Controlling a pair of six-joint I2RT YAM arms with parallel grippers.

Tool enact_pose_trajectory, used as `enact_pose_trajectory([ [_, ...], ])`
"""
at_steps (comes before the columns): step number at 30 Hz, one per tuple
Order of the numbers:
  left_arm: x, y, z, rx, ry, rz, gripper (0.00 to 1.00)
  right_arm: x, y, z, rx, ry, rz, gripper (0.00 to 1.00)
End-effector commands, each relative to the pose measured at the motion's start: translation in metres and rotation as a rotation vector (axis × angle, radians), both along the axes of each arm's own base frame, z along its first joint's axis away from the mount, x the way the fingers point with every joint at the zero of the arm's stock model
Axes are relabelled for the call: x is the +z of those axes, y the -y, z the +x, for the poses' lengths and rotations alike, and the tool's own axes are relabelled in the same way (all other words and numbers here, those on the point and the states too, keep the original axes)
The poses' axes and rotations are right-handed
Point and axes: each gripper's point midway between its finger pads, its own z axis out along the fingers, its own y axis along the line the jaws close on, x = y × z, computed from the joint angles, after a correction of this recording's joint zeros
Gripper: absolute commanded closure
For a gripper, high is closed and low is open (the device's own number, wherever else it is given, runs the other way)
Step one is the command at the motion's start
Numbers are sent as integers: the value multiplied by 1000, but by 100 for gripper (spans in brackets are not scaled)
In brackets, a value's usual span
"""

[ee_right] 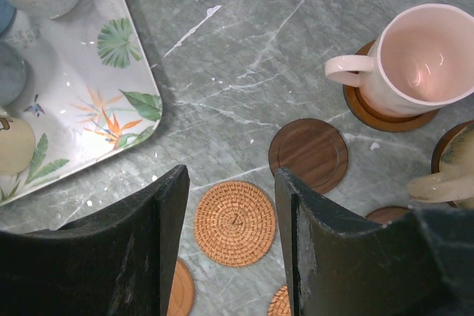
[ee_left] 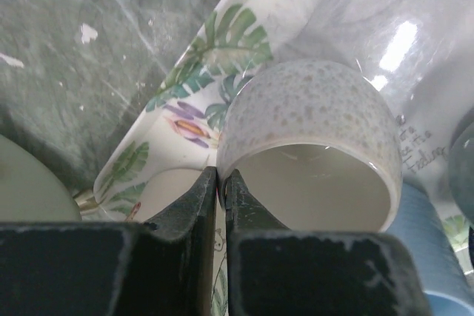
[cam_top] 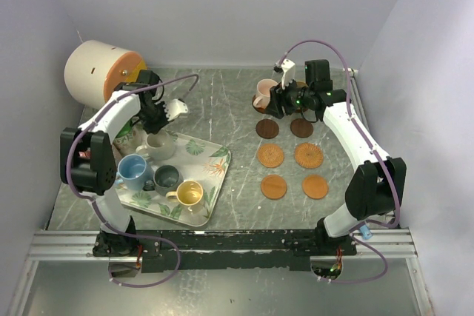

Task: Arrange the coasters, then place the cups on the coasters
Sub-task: Pick up the cup from the tray.

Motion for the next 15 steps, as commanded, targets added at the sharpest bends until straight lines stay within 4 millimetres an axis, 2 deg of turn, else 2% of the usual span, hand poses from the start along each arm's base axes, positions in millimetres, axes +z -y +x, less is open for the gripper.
enact_pose_trajectory([
  [1,24,35,19,-8,79,-96,93,9,-2,0,6,17,12,50],
  [10,82,93,38,88,263,-230,93,21,4,7,-89,55,32,49],
  [15,125,133,53,196,367,-410,93,33,-9,13,-117,67,101,50],
])
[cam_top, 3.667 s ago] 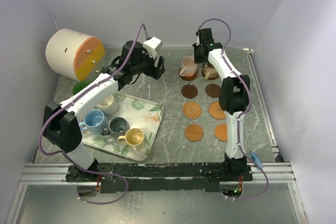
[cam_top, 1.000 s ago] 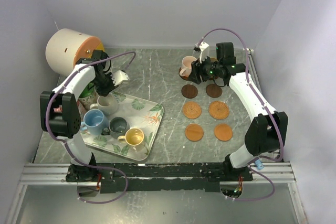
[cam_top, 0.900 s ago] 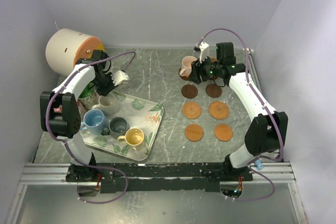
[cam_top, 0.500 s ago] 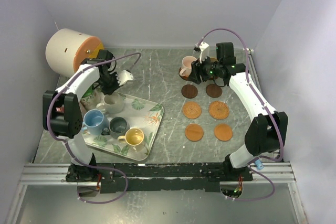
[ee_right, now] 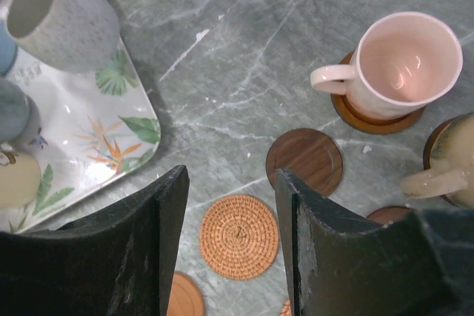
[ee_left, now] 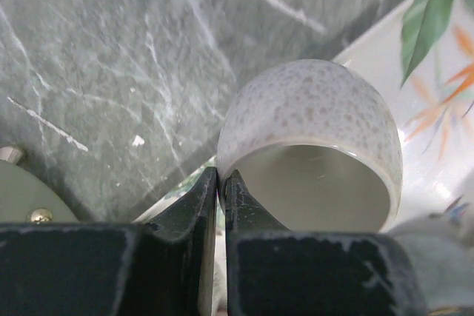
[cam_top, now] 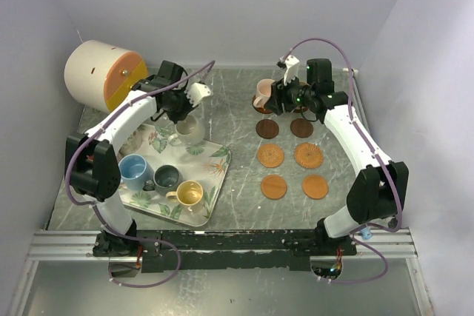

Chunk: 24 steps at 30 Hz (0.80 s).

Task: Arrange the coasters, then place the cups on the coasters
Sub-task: Pick up the cup from the tray, then place the cup on the coaster.

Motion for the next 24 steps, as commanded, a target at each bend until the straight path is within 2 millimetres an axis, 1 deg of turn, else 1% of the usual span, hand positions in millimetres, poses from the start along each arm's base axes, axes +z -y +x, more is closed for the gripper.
enact_pose_trajectory([
  [1,89,48,32,141,220,-281,93,27,-16,9,-39,63,72,49],
  [2,102,57,37,168,250,-326,93,30,-19,12,-46,69,78,49],
  [6,128,90,45,220,290,-435,93,43,-36,20,-58,78,137,49],
  [11,148,118,53,339,329,-574,93,56,-48,27,-97,95,189,49],
  [15,155,145,52,410,296,-657,93,64,-57,26,-104,94,212,49],
  [16,156,145,55,460,305,-664,93,64,-58,26,-105,91,212,49],
  [18,156,153,56,549,314,-682,93,63,-61,25,-111,83,207,48],
  [19,157,151,57,594,338,-674,93,61,-62,24,-117,78,203,48],
  [20,156,156,54,628,347,-677,93,58,-61,26,-134,76,195,48],
  [22,159,160,50,680,375,-678,93,54,-60,28,-161,72,185,47],
  [24,161,160,46,745,409,-678,93,51,-61,30,-174,67,176,47],
])
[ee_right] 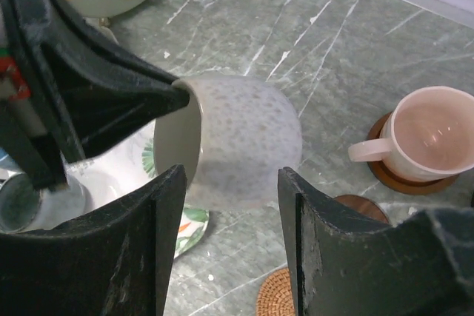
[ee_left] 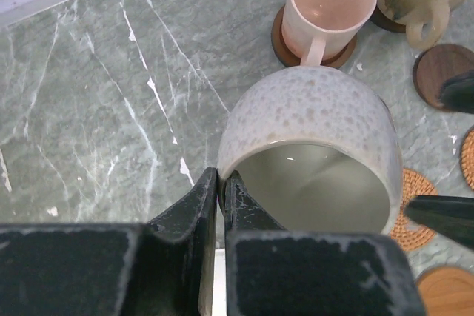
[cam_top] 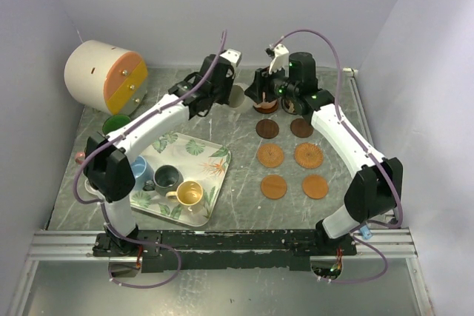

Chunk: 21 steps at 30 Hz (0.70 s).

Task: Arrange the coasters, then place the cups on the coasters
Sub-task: Place the cup on the coaster.

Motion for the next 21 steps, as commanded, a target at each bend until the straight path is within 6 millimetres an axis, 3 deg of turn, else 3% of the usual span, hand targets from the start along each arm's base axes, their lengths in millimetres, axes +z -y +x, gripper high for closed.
enact_pose_trajectory([
  [1,58,8,8,240,155,-157,93,1,0,13,-69,6,-7,47],
  [8,59,11,-1,337,150,-170,93,-14,1,16,-122,-16,-35,49],
  [16,65,19,-8,372,177,-154,93,-30,17,32,-258,-24,-131,64],
  [21,69,30,-12,310,168,-167,93,-44,26,38,-315,-49,-169,79],
])
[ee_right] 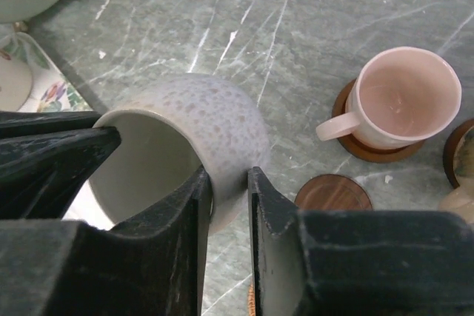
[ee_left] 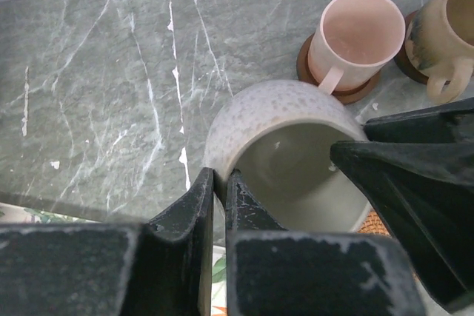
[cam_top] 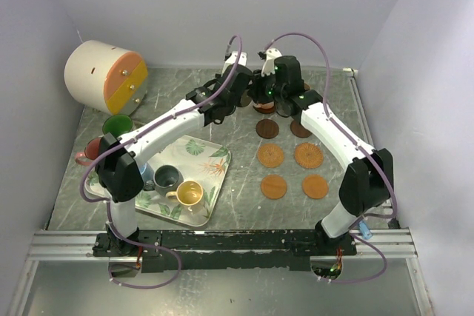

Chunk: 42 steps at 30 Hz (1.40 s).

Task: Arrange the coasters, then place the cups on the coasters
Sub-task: Place the cup on the coaster.

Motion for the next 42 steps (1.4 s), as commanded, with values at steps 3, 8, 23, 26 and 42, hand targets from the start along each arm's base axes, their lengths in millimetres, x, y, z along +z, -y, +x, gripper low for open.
enact_pose_trajectory([
  [3,65,22,2,-62,121,-158,93,-19,25,20,-139,-14,-85,88],
  [8,70,35,-5,-149,108,-187,93,-20,26,21,-150,-12,-89,100],
  [23,81,43,-26,-341,131,-171,92,-21,65,20,-215,-1,-124,100],
  [26,82,35,-29,-381,157,-114,84,-22,92,18,-258,-8,-149,100],
  [42,60,4,-36,-541,186,134,27,-54,227,-20,-453,-136,-333,100],
])
